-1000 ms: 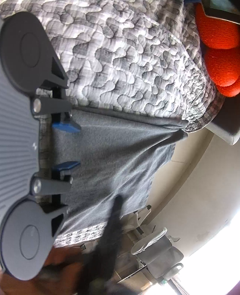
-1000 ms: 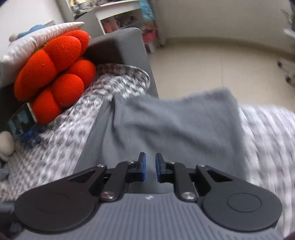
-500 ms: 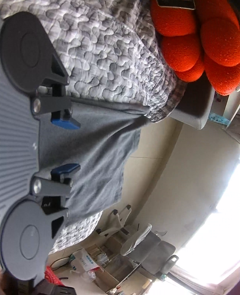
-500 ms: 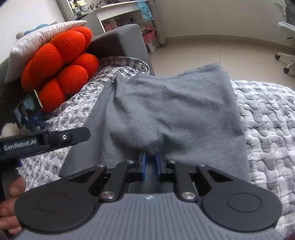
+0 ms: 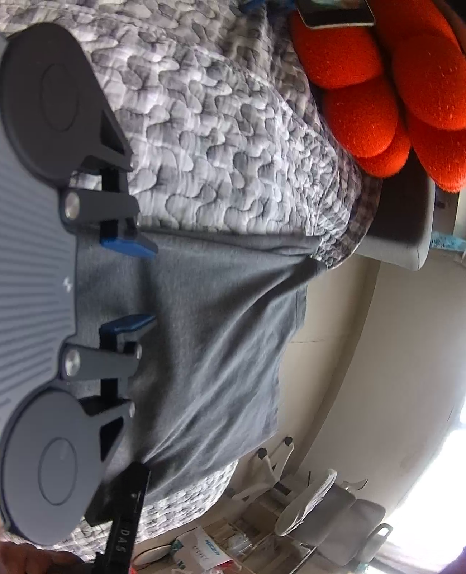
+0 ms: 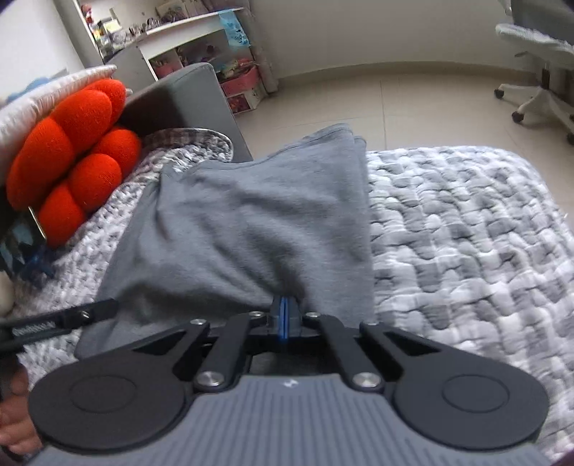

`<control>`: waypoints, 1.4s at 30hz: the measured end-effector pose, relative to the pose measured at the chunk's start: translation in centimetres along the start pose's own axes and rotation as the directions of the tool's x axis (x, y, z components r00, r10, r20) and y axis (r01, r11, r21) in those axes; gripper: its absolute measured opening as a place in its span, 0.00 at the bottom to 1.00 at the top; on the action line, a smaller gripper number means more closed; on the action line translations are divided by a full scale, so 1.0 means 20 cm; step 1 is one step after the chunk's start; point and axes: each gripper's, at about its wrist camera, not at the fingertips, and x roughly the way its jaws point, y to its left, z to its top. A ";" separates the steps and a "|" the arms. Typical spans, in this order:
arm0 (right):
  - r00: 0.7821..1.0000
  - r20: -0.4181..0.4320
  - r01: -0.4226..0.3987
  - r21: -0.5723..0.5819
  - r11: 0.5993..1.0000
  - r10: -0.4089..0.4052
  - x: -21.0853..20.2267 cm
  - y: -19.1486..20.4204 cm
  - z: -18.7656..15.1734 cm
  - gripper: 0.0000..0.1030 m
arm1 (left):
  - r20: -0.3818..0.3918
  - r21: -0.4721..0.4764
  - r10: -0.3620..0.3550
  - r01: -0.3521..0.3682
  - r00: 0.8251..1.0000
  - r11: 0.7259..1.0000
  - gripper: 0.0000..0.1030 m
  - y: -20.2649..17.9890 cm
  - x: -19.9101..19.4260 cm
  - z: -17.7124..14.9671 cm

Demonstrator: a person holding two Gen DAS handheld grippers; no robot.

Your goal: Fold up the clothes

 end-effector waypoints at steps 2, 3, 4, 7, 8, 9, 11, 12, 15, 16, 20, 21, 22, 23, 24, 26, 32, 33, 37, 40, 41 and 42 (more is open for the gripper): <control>1.000 -0.003 0.014 0.012 1.000 -0.014 -0.01 -0.02 0.00 0.00 | -0.008 -0.033 -0.009 0.009 1.000 0.999 0.36 0.03 -0.01 0.00; 1.000 -0.002 0.022 0.018 1.000 -0.022 -0.02 -0.04 0.01 0.00 | -0.014 -0.057 -0.014 0.014 1.000 0.998 0.36 0.06 -0.02 0.00; 0.999 0.008 0.031 0.027 0.999 -0.031 -0.04 -0.05 0.01 0.00 | -0.019 -0.081 -0.020 0.018 1.000 0.997 0.35 0.09 -0.03 0.00; 0.997 0.036 0.060 0.055 0.997 -0.062 -0.11 -0.08 0.02 0.14 | -0.035 -0.152 -0.036 0.031 0.999 0.988 0.36 0.17 -0.06 0.00; 0.996 0.043 0.071 0.066 0.995 -0.074 -0.13 -0.10 0.02 0.15 | -0.038 -0.177 -0.049 0.042 0.998 0.983 0.36 0.20 -0.07 0.00; 0.996 0.045 0.069 0.091 0.993 -0.073 -0.15 -0.12 0.02 0.19 | -0.038 -0.203 -0.069 0.060 0.997 0.977 0.36 0.24 -0.09 -0.01; 0.996 0.047 0.066 0.142 0.988 -0.073 -0.19 -0.17 0.01 0.32 | -0.037 -0.267 -0.119 0.105 0.992 0.958 0.36 0.30 -0.12 -0.02; 0.996 0.046 0.061 0.170 0.984 -0.070 -0.20 -0.20 0.01 0.39 | -0.041 -0.303 -0.146 0.127 0.988 0.944 0.36 0.33 -0.13 -0.03; 0.999 0.029 0.032 0.229 0.973 -0.040 -0.22 -0.24 -0.02 0.41 | -0.061 -0.376 -0.202 0.165 0.978 0.912 0.40 0.37 -0.14 -0.06; 0.999 0.023 0.025 0.242 0.970 -0.031 -0.23 -0.25 -0.03 0.42 | -0.068 -0.388 -0.212 0.170 0.975 0.906 0.40 0.37 -0.14 -0.07; 1.000 0.001 -0.005 0.294 0.956 0.005 -0.25 -0.28 -0.07 0.45 | -0.093 -0.414 -0.230 0.172 0.969 0.894 0.44 0.36 -0.15 -0.10; 1.000 -0.005 -0.012 0.307 0.952 0.014 -0.25 -0.29 -0.07 0.45 | -0.098 -0.417 -0.238 0.177 0.966 0.892 0.45 0.35 -0.15 -0.11; 1.000 -0.010 -0.019 0.320 0.947 0.023 -0.26 -0.30 -0.08 0.45 | -0.103 -0.420 -0.246 0.182 0.964 0.889 0.46 0.35 -0.15 -0.11; 0.999 -0.015 -0.026 0.333 0.943 0.033 -0.26 -0.30 -0.09 0.45 | -0.109 -0.417 -0.247 0.181 0.963 0.891 0.47 0.33 -0.14 -0.12; 0.999 -0.020 -0.032 0.345 0.938 0.042 -0.27 -0.31 -0.10 0.45 | -0.115 -0.409 -0.241 0.175 0.964 0.896 0.49 0.32 -0.13 -0.12; 0.998 -0.030 -0.046 0.371 0.927 0.061 -0.28 -0.33 -0.12 0.45 | -0.122 -0.392 -0.231 0.167 0.965 0.905 0.51 0.29 -0.11 -0.11; 0.997 -0.039 -0.040 0.422 0.905 0.062 -0.31 -0.36 -0.15 0.45 | -0.103 -0.397 -0.225 0.167 0.969 0.902 0.54 0.27 -0.09 -0.11; 0.998 -0.038 -0.033 0.423 0.905 0.055 -0.31 -0.37 -0.16 0.42 | -0.101 -0.393 -0.223 0.167 0.970 0.904 0.53 0.27 -0.09 -0.11; 0.999 -0.038 -0.007 0.422 0.907 0.026 -0.32 -0.38 -0.16 0.41 | -0.093 -0.378 -0.215 0.165 0.972 0.911 0.51 0.28 -0.09 -0.11; 0.998 -0.030 -0.038 0.465 0.885 0.059 -0.33 -0.40 -0.17 0.44 | -0.090 -0.404 -0.222 0.168 0.971 0.899 0.50 0.30 -0.09 -0.11; 0.997 -0.025 -0.054 0.484 0.873 0.076 -0.33 -0.42 -0.18 0.45 | -0.088 -0.415 -0.226 0.171 0.970 0.894 0.50 0.31 -0.09 -0.11; 0.995 -0.020 -0.071 0.504 0.861 0.094 -0.33 -0.43 -0.19 0.45 | -0.085 -0.424 -0.231 0.175 0.969 0.889 0.50 0.32 -0.09 -0.12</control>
